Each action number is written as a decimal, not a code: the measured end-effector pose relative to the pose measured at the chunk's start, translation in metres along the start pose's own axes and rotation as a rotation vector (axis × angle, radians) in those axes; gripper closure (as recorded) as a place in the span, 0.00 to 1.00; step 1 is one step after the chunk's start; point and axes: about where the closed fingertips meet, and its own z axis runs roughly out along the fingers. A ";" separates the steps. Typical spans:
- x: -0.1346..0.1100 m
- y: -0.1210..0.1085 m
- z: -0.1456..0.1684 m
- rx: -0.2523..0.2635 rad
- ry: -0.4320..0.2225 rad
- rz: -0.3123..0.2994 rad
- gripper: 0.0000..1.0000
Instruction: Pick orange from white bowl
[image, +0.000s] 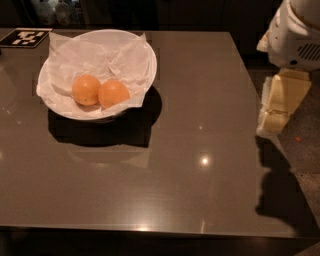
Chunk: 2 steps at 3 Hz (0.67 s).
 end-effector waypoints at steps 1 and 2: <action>-0.002 -0.002 -0.002 0.013 -0.004 -0.001 0.00; -0.011 -0.005 -0.004 0.026 -0.022 -0.017 0.00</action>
Offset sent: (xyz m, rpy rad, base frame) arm 0.0066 0.0183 0.0053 0.0149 -0.0221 0.0424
